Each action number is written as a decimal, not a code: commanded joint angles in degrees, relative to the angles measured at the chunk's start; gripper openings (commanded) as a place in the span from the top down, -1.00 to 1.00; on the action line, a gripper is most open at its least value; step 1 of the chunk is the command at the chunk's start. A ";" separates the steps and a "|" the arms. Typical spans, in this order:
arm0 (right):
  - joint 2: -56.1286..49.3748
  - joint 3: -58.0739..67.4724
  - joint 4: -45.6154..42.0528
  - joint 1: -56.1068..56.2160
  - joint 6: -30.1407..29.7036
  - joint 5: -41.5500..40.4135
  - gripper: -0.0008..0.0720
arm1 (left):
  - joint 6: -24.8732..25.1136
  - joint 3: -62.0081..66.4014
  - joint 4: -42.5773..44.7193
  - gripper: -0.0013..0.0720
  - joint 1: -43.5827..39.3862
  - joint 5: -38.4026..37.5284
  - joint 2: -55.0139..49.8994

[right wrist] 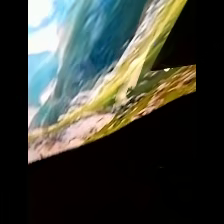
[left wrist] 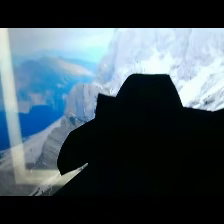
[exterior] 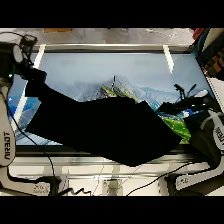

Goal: Fold the clothes and pants, and hang the long-sleeved shirts on hangers.

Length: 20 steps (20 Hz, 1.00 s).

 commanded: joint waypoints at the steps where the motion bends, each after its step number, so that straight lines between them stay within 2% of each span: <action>1: -1.79 0.09 -3.78 5.79 0.20 -2.25 -0.93 | 0.07 -0.04 -0.17 0.94 -0.48 -2.69 -3.56; 3: -2.25 0.09 -8.50 7.48 0.22 -0.52 -0.84 | 0.07 -0.04 -0.20 0.94 -0.90 -2.67 -4.13; 7: -2.36 0.09 -10.82 7.74 0.22 5.68 -0.18 | 0.07 -0.04 -0.17 0.94 -1.07 -2.62 -4.17; 9: -2.36 0.09 -9.94 7.82 -0.52 9.68 -0.02 | 0.09 -0.04 -0.15 0.94 -1.03 -2.62 -4.20; 11: -2.36 0.09 -8.87 7.82 -0.55 10.23 0.30 | 0.09 -0.04 -0.15 0.94 -1.01 -2.62 -4.20; 14: -2.36 0.09 -8.79 7.82 -0.94 3.61 0.27 | 0.07 -0.04 -0.17 0.93 -1.01 -2.62 -4.20; 15: -2.36 0.09 -8.59 7.82 -0.50 -0.31 0.13 | 0.09 -0.04 -0.17 0.93 -1.01 -2.62 -4.20; 16: -2.36 0.09 -7.96 7.82 1.20 -2.08 -0.24 | 0.07 -0.04 -0.17 0.93 -1.01 -2.62 -4.20; 17: -2.38 0.09 -7.61 7.82 2.62 -2.12 -0.35 | 0.07 -0.04 -0.17 0.93 -1.01 -2.62 -4.20; 20: -2.58 0.09 -8.15 7.82 2.56 4.74 -0.35 | 0.09 -0.04 -0.17 0.93 -1.01 -2.62 -4.20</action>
